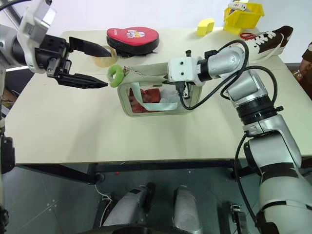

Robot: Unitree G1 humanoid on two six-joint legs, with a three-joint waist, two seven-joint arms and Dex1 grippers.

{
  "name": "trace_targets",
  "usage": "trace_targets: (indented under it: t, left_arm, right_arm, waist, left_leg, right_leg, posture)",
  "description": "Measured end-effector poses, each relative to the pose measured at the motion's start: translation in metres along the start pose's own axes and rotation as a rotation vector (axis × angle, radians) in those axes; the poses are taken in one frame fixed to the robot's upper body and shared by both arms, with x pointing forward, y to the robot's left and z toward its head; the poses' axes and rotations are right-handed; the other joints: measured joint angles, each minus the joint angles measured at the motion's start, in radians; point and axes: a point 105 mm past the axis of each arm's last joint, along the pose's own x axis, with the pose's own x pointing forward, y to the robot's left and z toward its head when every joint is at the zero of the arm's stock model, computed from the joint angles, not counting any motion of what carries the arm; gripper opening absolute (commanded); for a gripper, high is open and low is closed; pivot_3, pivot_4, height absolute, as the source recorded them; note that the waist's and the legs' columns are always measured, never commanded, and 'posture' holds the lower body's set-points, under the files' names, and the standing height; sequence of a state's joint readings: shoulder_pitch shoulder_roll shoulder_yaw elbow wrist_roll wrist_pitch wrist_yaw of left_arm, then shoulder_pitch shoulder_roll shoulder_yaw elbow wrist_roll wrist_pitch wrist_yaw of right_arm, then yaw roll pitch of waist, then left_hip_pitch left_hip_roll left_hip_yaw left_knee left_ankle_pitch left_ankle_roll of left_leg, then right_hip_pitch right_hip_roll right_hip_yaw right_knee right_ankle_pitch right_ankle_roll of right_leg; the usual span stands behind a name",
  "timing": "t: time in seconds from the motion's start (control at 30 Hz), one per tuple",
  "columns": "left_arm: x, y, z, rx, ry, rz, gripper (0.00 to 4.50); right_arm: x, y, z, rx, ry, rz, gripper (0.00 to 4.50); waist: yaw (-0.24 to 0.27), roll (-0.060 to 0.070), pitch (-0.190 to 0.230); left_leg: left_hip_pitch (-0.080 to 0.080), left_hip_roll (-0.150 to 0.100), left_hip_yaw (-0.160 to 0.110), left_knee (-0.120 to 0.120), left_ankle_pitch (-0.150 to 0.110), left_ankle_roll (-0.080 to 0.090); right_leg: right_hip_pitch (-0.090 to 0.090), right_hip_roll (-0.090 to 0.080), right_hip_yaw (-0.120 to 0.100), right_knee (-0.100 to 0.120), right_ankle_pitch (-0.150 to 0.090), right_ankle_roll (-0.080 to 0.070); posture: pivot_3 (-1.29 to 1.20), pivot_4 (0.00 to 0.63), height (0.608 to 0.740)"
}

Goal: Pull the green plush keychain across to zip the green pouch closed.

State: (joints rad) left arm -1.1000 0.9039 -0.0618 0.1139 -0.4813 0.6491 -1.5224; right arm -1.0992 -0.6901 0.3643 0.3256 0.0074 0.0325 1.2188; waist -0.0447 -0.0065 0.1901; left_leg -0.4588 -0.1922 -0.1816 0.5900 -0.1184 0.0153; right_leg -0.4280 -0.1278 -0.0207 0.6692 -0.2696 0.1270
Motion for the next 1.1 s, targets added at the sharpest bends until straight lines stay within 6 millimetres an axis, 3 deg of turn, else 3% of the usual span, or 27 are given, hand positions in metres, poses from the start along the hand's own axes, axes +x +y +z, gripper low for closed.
trace_targets:
  t: [0.07,0.1,0.17,0.37,0.53,0.67,0.77,0.83,0.9,1.07,1.1]
  left_arm:
    - [0.000,0.000,0.000,0.000,0.000,0.000,4.50]
    - [0.000,0.000,0.000,0.000,0.000,0.000,4.50]
    - [0.000,0.000,0.000,-0.001,0.000,0.000,4.50]
    - [0.000,0.000,0.000,0.002,-0.002,-0.001,4.50]
    - [0.000,0.003,-0.002,-0.008,-0.008,0.003,4.50]
    - [0.003,0.003,0.001,0.016,-0.016,-0.005,4.50]
    - [0.003,0.003,0.001,0.016,-0.015,-0.003,4.50]
    - [0.003,0.003,0.001,0.016,-0.014,-0.003,4.50]
    - [0.003,0.004,0.001,0.016,-0.013,-0.002,4.50]
    - [0.003,0.003,-0.001,0.012,-0.009,0.001,4.50]
    - [0.003,0.003,-0.001,0.011,-0.009,0.002,4.50]
  right_arm:
    - [-0.001,0.003,0.005,0.049,-0.005,0.019,0.07]
    - [-0.002,0.004,0.007,0.072,-0.005,0.024,0.37]
    - [-0.003,0.005,0.011,0.113,-0.011,0.029,1.12]
    - [-0.004,0.006,0.014,0.159,-0.012,0.030,4.19]
    - [-0.005,0.002,0.019,0.199,-0.032,0.015,4.19]
    - [0.006,-0.001,0.033,0.193,-0.076,0.022,4.19]
    - [0.010,0.001,0.031,0.199,-0.062,0.033,4.19]
    - [0.013,0.003,0.027,0.209,-0.045,0.043,3.67]
    - [0.014,0.003,0.025,0.221,-0.041,0.045,2.84]
    - [0.016,0.004,0.020,0.223,-0.017,0.044,0.29]
    - [0.016,0.003,0.019,0.223,-0.014,0.043,0.29]
  waist:
    - [0.000,0.000,0.000]
    - [0.000,0.000,0.000]
    - [0.000,0.000,0.000]
    - [-0.001,0.000,0.000]
    - [-0.001,0.000,0.000]
    - [-0.001,0.000,0.000]
    - [-0.001,0.000,0.000]
    - [0.000,0.000,0.000]
    - [0.000,0.000,0.000]
    - [-0.001,0.000,0.000]
    - [-0.001,0.000,0.000]
  left_leg:
    - [0.000,0.000,0.001,0.000,0.000,0.000]
    - [0.000,0.000,0.001,0.000,0.000,0.000]
    - [0.000,0.000,0.003,-0.002,0.000,0.000]
    - [0.000,0.000,0.006,-0.005,0.000,0.000]
    - [0.000,0.001,0.007,-0.005,0.000,0.000]
    - [0.000,0.001,0.007,-0.005,0.000,0.000]
    - [0.000,0.001,0.007,-0.005,0.000,0.000]
    - [0.000,0.001,0.007,-0.005,0.000,0.000]
    - [0.000,0.001,0.007,-0.005,0.000,0.000]
    - [0.000,0.001,0.007,-0.005,0.000,0.000]
    - [0.000,0.001,0.007,-0.005,0.001,0.001]
  right_leg:
    - [0.000,0.000,0.001,0.000,0.000,0.000]
    - [-0.001,0.000,0.002,0.000,0.000,0.000]
    - [-0.002,0.000,0.004,0.000,0.000,0.000]
    - [-0.004,-0.002,0.007,0.000,0.000,0.001]
    - [-0.004,-0.002,0.007,0.000,0.000,0.001]
    - [-0.004,-0.002,0.007,0.000,0.000,0.001]
    - [-0.004,0.000,0.007,0.000,0.000,0.001]
    - [-0.004,0.000,0.007,0.000,0.001,0.001]
    - [-0.004,0.000,0.007,0.000,0.001,0.001]
    - [-0.004,0.000,0.007,0.000,0.001,0.001]
    - [-0.004,0.000,0.007,0.000,0.001,0.001]
  posture:
    - [0.00,0.150,0.740]
    - [0.00,0.150,0.740]
    - [0.00,0.150,0.740]
    - [0.00,0.150,0.740]
    - [0.00,0.150,0.740]
    - [0.00,0.150,0.740]
    - [0.00,0.150,0.740]
    - [0.00,0.150,0.740]
    - [0.00,0.150,0.740]
    - [0.00,0.150,0.740]
    - [0.00,0.150,0.740]
